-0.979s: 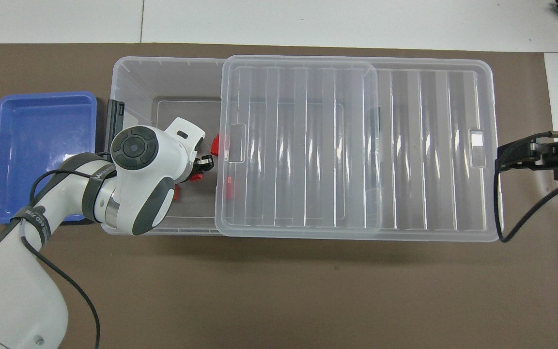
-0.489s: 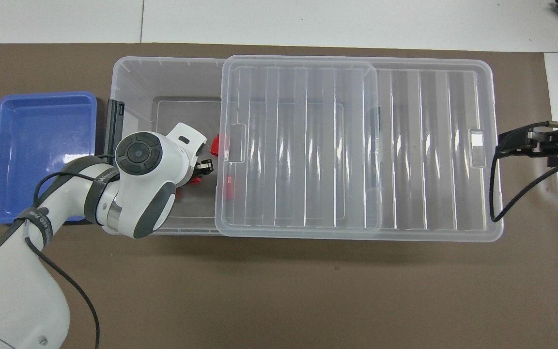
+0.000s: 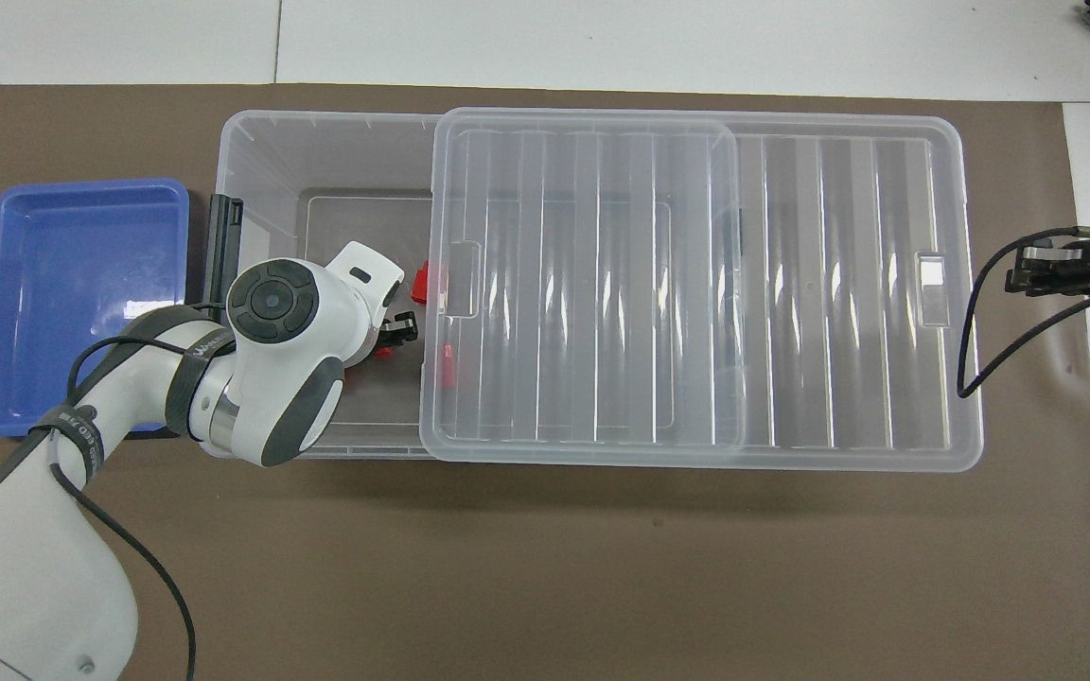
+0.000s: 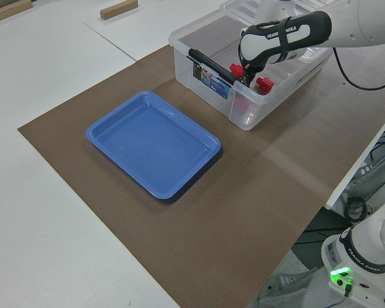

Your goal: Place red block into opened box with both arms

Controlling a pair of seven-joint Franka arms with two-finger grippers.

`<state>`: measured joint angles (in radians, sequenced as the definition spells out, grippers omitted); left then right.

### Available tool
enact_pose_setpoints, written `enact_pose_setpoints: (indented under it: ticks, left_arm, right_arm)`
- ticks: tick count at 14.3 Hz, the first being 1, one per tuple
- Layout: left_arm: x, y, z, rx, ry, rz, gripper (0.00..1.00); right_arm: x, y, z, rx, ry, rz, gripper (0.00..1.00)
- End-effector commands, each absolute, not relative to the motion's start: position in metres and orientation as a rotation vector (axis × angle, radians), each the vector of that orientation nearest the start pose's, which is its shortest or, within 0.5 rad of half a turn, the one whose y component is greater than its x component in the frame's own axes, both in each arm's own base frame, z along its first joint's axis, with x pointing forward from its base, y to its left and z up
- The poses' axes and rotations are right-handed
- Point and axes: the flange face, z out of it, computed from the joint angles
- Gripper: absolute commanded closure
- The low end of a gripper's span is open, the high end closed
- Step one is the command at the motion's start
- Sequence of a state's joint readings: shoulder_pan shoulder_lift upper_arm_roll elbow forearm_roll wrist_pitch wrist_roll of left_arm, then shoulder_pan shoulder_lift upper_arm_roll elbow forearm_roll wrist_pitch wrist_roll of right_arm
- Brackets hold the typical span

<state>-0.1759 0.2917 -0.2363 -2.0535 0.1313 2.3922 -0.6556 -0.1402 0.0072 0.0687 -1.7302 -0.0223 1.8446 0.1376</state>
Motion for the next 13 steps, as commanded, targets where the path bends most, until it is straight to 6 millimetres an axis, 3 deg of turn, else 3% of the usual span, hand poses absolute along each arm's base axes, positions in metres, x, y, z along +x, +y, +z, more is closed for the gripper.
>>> enact_pose_setpoints:
  ticks: [1, 6, 9, 13]
  left_arm:
    - [0.542, -0.232, 0.304, -3.125, -0.252, -0.128, 0.17]
    - [0.542, -0.236, 0.307, -3.121, -0.287, -0.12, 0.17]
    - [0.543, -0.242, 0.315, -3.113, -0.315, -0.114, 0.17]
    - [0.547, -0.243, 0.333, -3.091, -0.318, -0.085, 0.17]
  right_arm:
    - [0.587, -0.061, 0.546, -3.121, 0.327, -0.183, 1.0]
    - [0.61, -0.08, 0.502, -3.109, 0.382, -0.181, 1.0]
    - [0.617, -0.081, 0.486, -3.106, 0.383, -0.171, 1.0]
    - [0.619, -0.08, 0.482, -3.105, 0.383, -0.167, 1.0]
